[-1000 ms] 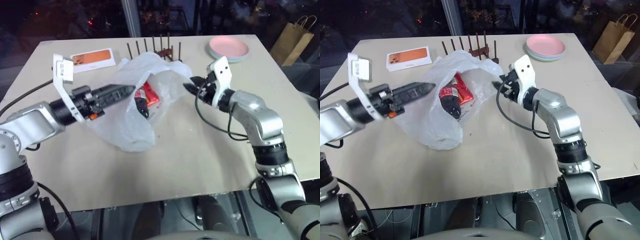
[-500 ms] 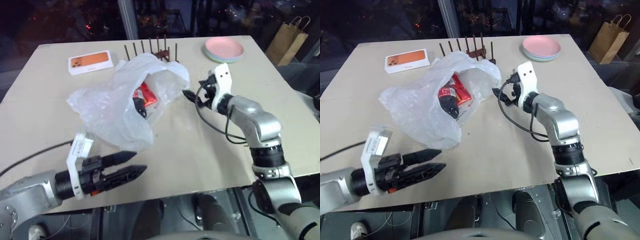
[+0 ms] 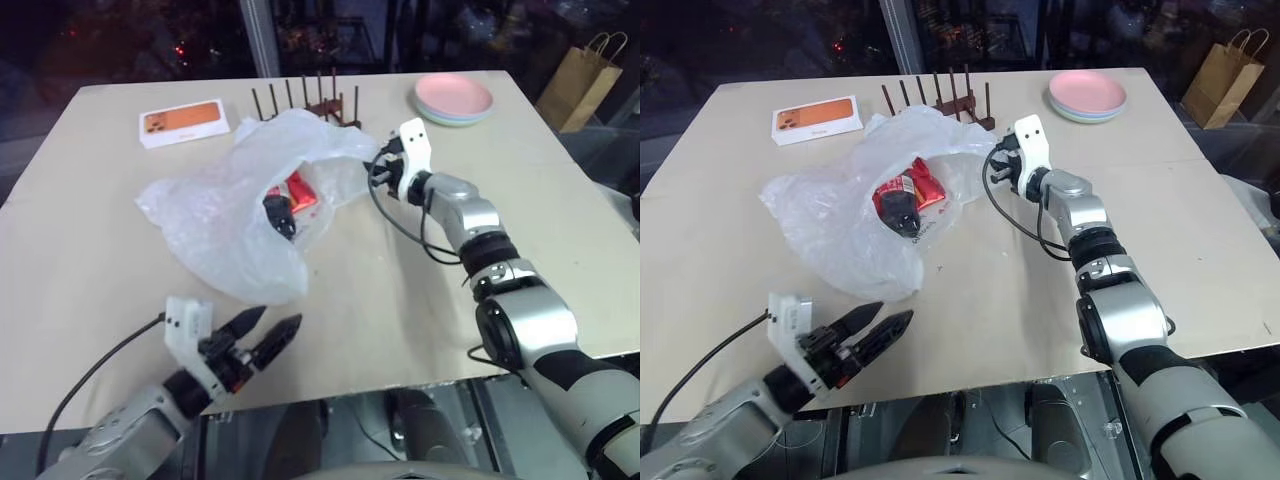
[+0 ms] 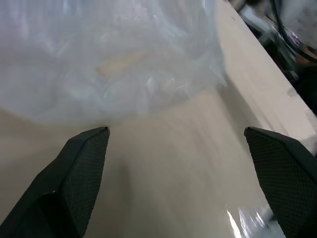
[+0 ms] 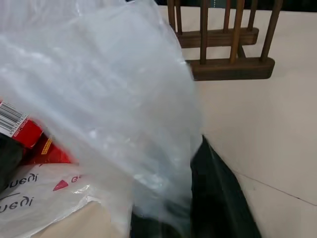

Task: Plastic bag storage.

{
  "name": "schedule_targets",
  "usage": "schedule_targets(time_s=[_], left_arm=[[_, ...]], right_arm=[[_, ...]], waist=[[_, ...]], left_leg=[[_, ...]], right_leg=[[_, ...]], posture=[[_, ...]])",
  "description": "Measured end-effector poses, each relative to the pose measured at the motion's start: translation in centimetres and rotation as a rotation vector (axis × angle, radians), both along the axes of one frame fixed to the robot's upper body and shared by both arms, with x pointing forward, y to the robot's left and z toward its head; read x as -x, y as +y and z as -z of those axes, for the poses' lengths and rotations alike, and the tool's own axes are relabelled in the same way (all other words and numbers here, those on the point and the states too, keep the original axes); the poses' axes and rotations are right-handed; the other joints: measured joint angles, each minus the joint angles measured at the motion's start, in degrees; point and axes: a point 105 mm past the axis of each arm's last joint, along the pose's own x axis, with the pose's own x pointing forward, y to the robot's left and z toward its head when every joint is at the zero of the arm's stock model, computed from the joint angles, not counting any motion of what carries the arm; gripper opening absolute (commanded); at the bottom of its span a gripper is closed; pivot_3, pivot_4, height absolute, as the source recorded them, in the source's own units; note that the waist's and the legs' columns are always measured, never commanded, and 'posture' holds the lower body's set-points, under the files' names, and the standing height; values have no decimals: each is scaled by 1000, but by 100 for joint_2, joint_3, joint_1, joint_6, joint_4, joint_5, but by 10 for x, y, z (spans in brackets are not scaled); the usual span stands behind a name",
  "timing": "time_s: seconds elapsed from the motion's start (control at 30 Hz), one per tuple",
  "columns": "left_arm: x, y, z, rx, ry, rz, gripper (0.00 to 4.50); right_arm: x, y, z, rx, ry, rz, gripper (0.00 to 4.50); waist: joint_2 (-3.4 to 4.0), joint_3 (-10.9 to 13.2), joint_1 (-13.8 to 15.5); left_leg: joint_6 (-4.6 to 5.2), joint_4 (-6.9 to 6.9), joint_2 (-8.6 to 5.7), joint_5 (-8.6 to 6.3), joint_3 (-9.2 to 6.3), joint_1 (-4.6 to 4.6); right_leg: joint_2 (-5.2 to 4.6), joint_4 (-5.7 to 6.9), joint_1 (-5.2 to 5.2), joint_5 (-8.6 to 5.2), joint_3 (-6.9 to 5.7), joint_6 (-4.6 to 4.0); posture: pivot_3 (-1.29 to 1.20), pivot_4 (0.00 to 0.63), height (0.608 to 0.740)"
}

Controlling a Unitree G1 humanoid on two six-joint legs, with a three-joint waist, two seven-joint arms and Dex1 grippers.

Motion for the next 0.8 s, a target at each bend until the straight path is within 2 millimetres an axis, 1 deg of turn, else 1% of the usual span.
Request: schedule_targets(time_s=[0.1,0.17,0.2,0.23,0.27,0.3,0.4,0.43,0.47,0.5,0.53,0.63,0.67,0.8], left_arm=[[-21,-8,2,52,-17,-39,4500],[-41,-9,-2,123,-33,-93,4500],[-49,-9,-5,145,-40,-112,4110],[-58,-9,-9,182,-43,-140,3997],[-62,-8,-11,211,-46,-160,3712],[-67,-7,-13,247,-43,-179,3328],[-74,-4,-26,364,-53,-194,1858],[-77,-2,-38,428,-77,-178,1257],[-77,0,-40,438,-84,-178,907],[-77,2,-46,471,-95,-168,435],[-76,6,-52,504,-101,-150,82],[-73,20,-72,615,-128,-116,82],[-70,26,-82,648,-146,-94,82],[-59,36,-107,684,-176,-8,82]], right_arm=[[1,-1,-6,0,-19,-10,24],[2,-3,-12,0,-44,-12,24],[4,-2,-15,-1,-54,-19,0],[6,-3,-17,-2,-62,-22,0],[7,-3,-18,-2,-63,-23,0],[8,-5,-18,0,-63,-22,0],[12,-9,-15,5,-51,-16,0],[14,-11,-16,5,-51,-14,0],[15,-10,-16,4,-51,-16,0],[16,-10,-17,4,-53,-17,0],[18,-10,-19,3,-56,-18,0],[21,-10,-25,0,-67,-22,0],[22,-9,-29,-5,-76,-24,0],[23,-12,-36,-33,-85,-11,0]], waist=[[1,-2,1],[6,-4,14],[4,-5,11],[6,-5,11],[5,-5,8],[5,-5,4],[5,-5,6],[5,-5,13],[5,-5,11],[5,-5,10],[5,-5,10],[4,-5,14],[4,-5,14],[3,-4,32]], left_leg=[[0,7,-1,0,-5,3],[0,12,-4,0,-12,0],[0,13,-4,0,-17,1],[0,13,-4,0,-16,3],[0,13,-4,0,-16,2],[0,13,-4,0,-16,2],[0,12,-4,0,-18,-2],[1,12,-4,0,-22,-2],[1,12,-4,0,-22,-2],[0,12,-4,0,-21,0],[1,12,-4,0,-22,-1],[0,12,-4,0,-25,-1],[1,12,-4,0,-24,-1],[1,13,-5,0,-26,0]], right_leg=[[0,2,7,12,-5,20],[0,3,9,13,-11,23],[0,3,12,13,-15,23],[-1,3,15,13,-14,23],[-1,2,15,13,-15,23],[-1,1,16,13,-14,23],[-2,0,15,13,-16,22],[-2,1,15,13,-19,22],[-2,1,15,13,-19,22],[-2,1,15,13,-18,23],[-2,1,15,13,-18,22],[-2,1,15,13,-21,23],[-2,1,16,13,-20,23],[-3,-2,20,13,-23,22]], posture=[[0,150,740],[0,150,740],[0,150,740],[0,150,740],[0,150,740],[0,150,740],[0,150,740],[0,150,740],[0,150,740],[0,150,740],[0,150,740],[0,150,740],[0,150,740],[0,150,740]])
